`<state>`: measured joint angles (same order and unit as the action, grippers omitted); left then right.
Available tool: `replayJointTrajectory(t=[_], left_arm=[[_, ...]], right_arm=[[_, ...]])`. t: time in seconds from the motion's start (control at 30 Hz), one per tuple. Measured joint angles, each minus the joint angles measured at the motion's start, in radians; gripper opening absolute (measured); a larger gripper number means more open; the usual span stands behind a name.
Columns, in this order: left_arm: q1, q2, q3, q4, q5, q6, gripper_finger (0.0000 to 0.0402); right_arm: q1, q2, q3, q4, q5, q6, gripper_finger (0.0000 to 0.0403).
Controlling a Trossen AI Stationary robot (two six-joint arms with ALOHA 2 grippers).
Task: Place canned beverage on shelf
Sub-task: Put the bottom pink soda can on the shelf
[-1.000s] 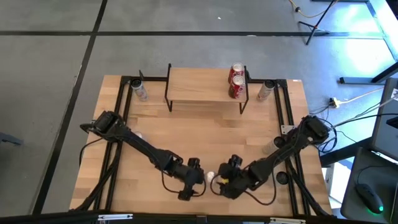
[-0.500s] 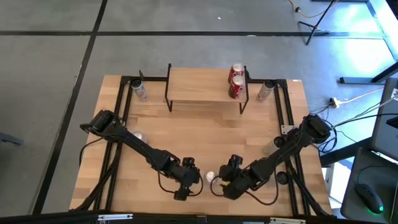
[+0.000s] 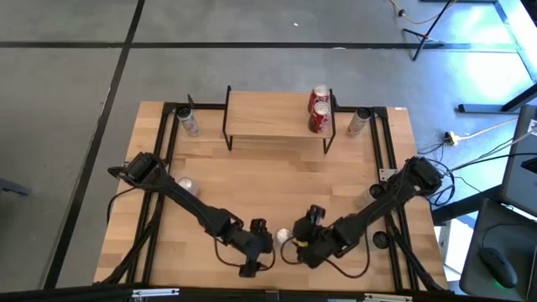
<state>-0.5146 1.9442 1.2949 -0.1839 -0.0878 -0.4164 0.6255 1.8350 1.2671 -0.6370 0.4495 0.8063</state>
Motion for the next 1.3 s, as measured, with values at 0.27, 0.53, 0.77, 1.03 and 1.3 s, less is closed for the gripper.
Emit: replayJointTrajectory(t=[0.27, 0.53, 0.77, 1.03, 1.3], left_arm=[[-0.001, -0.01, 0.0, -0.05, -0.003, 0.0, 0.0336], [-0.015, -0.091, 0.0, -0.205, -0.094, -0.094, 0.0336], [-0.016, -0.059, 0.0, -0.153, -0.181, -0.1, 0.0336], [-0.015, -0.059, 0.0, -0.152, -0.184, -0.106, 0.0336], [-0.008, -0.059, 0.021, -0.156, -0.148, -0.105, 0.0336]], right_arm=[[-0.052, -0.086, 0.0, -0.16, -0.074, -0.125, 0.0358], [0.019, -0.155, 0.0, 0.068, -0.066, -0.133, 0.0358], [0.056, -0.087, 0.0, 0.291, 0.145, -0.152, 0.0358], [0.032, 0.03, -0.001, 0.319, 0.178, -0.108, 0.0358], [-0.008, 0.051, -0.001, 0.32, 0.091, -0.13, 0.0332]])
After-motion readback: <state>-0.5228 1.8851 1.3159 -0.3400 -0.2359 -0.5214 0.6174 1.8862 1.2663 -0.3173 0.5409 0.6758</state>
